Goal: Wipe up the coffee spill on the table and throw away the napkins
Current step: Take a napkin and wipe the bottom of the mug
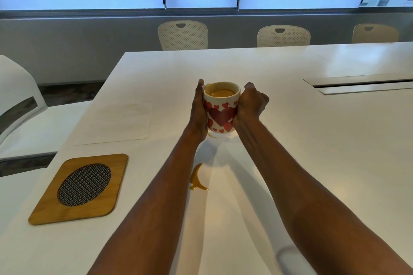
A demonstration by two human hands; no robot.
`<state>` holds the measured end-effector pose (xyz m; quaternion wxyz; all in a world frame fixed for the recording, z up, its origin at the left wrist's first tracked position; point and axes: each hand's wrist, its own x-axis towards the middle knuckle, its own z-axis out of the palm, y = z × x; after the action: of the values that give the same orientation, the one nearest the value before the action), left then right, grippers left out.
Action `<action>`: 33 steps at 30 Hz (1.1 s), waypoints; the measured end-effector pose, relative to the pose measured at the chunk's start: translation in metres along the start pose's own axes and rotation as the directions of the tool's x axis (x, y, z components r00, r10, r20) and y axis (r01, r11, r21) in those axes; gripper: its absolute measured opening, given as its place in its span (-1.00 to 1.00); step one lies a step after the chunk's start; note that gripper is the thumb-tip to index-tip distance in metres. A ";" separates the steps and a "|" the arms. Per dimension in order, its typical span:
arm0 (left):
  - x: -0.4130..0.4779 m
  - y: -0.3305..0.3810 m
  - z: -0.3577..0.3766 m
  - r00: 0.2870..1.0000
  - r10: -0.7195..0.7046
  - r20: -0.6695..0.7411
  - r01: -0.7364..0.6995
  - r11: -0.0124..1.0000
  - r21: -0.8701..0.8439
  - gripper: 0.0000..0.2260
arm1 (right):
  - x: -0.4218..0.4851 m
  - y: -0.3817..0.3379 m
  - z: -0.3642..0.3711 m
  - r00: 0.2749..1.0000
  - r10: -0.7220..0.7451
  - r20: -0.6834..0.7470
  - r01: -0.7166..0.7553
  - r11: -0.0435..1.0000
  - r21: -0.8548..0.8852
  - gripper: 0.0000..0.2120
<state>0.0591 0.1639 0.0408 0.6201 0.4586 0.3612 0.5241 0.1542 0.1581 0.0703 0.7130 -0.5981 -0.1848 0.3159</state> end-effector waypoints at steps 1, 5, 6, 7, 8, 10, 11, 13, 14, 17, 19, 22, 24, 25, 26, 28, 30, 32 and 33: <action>0.000 -0.002 0.001 1.000 0.003 -0.010 -0.003 1.000 -0.008 -0.52 | -0.001 0.000 -0.001 1.000 0.003 -0.003 -0.003 1.000 0.008 -0.63; -0.004 -0.005 0.005 0.998 0.019 -0.063 -0.022 0.999 -0.039 -0.56 | -0.002 -0.001 -0.001 1.000 0.015 -0.014 -0.014 0.999 0.039 -0.65; -0.005 -0.006 0.006 0.997 0.025 -0.078 -0.028 0.999 -0.042 -0.57 | -0.002 0.000 -0.001 1.000 0.011 -0.011 -0.011 0.999 0.030 -0.65; -0.006 -0.006 0.006 0.995 0.032 -0.093 -0.036 0.999 -0.040 -0.58 | -0.003 0.000 -0.001 1.000 0.008 -0.006 -0.008 1.000 0.023 -0.65; -0.008 -0.007 0.006 0.994 0.039 -0.105 -0.043 0.999 -0.033 -0.58 | -0.003 0.001 -0.001 1.000 0.009 -0.002 -0.009 1.000 0.019 -0.64; -0.011 -0.008 0.005 0.991 0.052 -0.120 -0.055 0.998 -0.022 -0.58 | -0.004 0.002 -0.001 1.000 0.009 0.000 -0.009 1.000 0.019 -0.63; -0.012 -0.008 0.005 0.990 0.057 -0.127 -0.060 0.998 -0.016 -0.58 | -0.004 0.002 -0.001 1.000 0.006 -0.001 -0.006 1.000 0.020 -0.63; -0.016 -0.008 0.007 0.987 0.073 -0.145 -0.075 0.997 -0.006 -0.59 | -0.004 0.000 -0.001 1.000 -0.002 -0.001 0.002 1.000 0.016 -0.63; -0.017 -0.007 0.009 0.984 0.084 -0.158 -0.085 0.996 0.000 -0.60 | -0.004 -0.001 -0.001 1.000 -0.005 -0.003 0.005 1.000 0.013 -0.64; -0.020 -0.008 0.014 0.972 0.117 -0.204 -0.118 0.993 0.007 -0.64 | -0.005 -0.005 -0.001 1.000 -0.017 -0.012 0.017 1.000 0.013 -0.65; -0.022 -0.010 0.017 0.961 0.141 -0.237 -0.142 0.990 0.012 -0.66 | -0.006 -0.007 -0.002 0.999 -0.033 -0.017 0.033 0.999 0.012 -0.65; -0.027 -0.013 0.024 0.940 0.174 -0.295 -0.173 0.984 0.029 -0.62 | -0.005 -0.011 -0.002 0.997 -0.063 -0.035 0.063 0.998 0.001 -0.65; -0.030 -0.017 0.029 0.924 0.206 -0.321 -0.201 0.978 0.048 -0.59 | -0.006 -0.013 -0.001 0.996 -0.071 -0.046 0.071 0.997 -0.007 -0.65; -0.033 -0.019 0.032 0.914 0.235 -0.332 -0.223 0.972 0.074 -0.59 | -0.005 -0.013 -0.001 0.996 -0.070 -0.052 0.070 0.998 -0.004 -0.66; -0.036 -0.020 0.035 0.900 0.271 -0.340 -0.248 0.963 0.109 -0.60 | -0.005 -0.014 -0.001 0.996 -0.067 -0.059 0.068 0.998 0.002 -0.66; -0.042 -0.024 0.043 0.868 0.344 -0.357 -0.293 0.937 0.191 -0.63 | -0.006 -0.016 -0.002 0.995 -0.069 -0.071 0.069 0.998 0.005 -0.65; -0.047 -0.028 0.052 0.834 0.393 -0.387 -0.310 0.914 0.260 -0.61 | -0.008 -0.019 -0.003 0.994 -0.080 -0.077 0.080 0.997 0.006 -0.64; -0.053 -0.032 0.063 0.789 0.438 -0.431 -0.320 0.891 0.321 -0.56 | -0.010 -0.021 -0.003 0.993 -0.079 -0.082 0.082 0.996 0.025 -0.64; -0.056 -0.034 0.068 0.764 0.463 -0.450 -0.329 0.879 0.346 -0.54 | -0.010 -0.023 -0.003 0.994 -0.075 -0.078 0.077 0.997 0.026 -0.65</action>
<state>0.1222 0.0953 0.0284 0.3111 0.4390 0.4714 0.6987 0.1542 0.1479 0.0934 0.7396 -0.5921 -0.1752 0.2677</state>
